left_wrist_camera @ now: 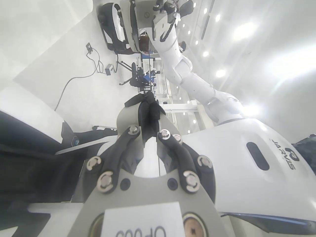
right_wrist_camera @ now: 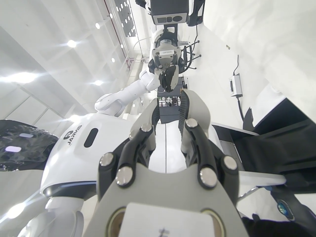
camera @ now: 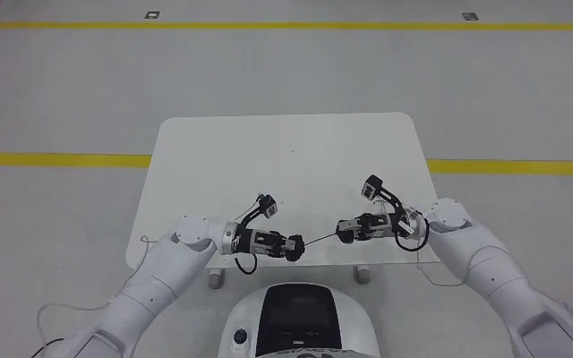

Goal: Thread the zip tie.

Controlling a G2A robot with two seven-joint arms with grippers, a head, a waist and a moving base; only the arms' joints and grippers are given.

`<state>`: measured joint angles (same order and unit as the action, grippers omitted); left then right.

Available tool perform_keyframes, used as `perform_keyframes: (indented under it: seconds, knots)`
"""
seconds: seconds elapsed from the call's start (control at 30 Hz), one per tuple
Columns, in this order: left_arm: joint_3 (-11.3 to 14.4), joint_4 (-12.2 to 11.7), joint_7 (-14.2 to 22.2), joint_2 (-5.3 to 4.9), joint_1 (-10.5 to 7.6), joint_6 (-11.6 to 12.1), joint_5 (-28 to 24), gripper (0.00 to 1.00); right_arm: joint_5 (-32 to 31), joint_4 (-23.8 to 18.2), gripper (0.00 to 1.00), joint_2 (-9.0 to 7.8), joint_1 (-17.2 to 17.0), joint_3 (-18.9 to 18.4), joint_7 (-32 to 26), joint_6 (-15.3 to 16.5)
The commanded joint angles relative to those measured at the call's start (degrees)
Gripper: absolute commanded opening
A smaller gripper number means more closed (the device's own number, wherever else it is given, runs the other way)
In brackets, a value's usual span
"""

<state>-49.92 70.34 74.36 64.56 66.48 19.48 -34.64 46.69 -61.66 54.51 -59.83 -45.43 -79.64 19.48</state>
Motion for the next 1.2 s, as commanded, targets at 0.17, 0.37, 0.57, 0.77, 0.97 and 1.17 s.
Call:
perform_keyframes:
  seconds: [0.17, 0.37, 0.57, 0.77, 0.97, 1.17]
  knots:
    - [0.2, 0.0, 0.8, 0.11, -0.06, 0.0, -0.8, 0.0, 0.5, 0.0, 0.19, 0.12, 0.5, 0.9, 0.0, 0.0]
    - [0.2, 0.0, 0.8, 0.11, -0.06, 0.0, -0.8, 0.0, 0.6, -0.2, 0.11, 0.04, 0.6, 1.2, 0.0, 0.0]
    - [0.2, 0.0, 0.8, 0.11, -0.06, 0.0, -0.8, 0.0, 0.5, -0.4, 0.0, -0.08, 0.5, 1.5, 0.0, 0.0]
    - [0.2, 0.0, 0.8, 0.11, -0.06, 0.0, -0.8, 0.0, 0.5, -0.8, 0.15, -0.17, 0.6, 1.9, 0.0, 0.0]
    - [0.2, 0.0, 0.8, 0.11, -0.06, 0.0, -0.8, 0.0, 0.6, -1.0, 0.17, -0.24, 0.7, 2.1, 0.0, 0.0]
    - [0.2, 0.0, 0.8, 0.11, -0.06, 0.0, -0.8, 0.0, 0.5, -1.4, 0.15, -0.31, 0.8, 2.3, 0.0, 0.0]
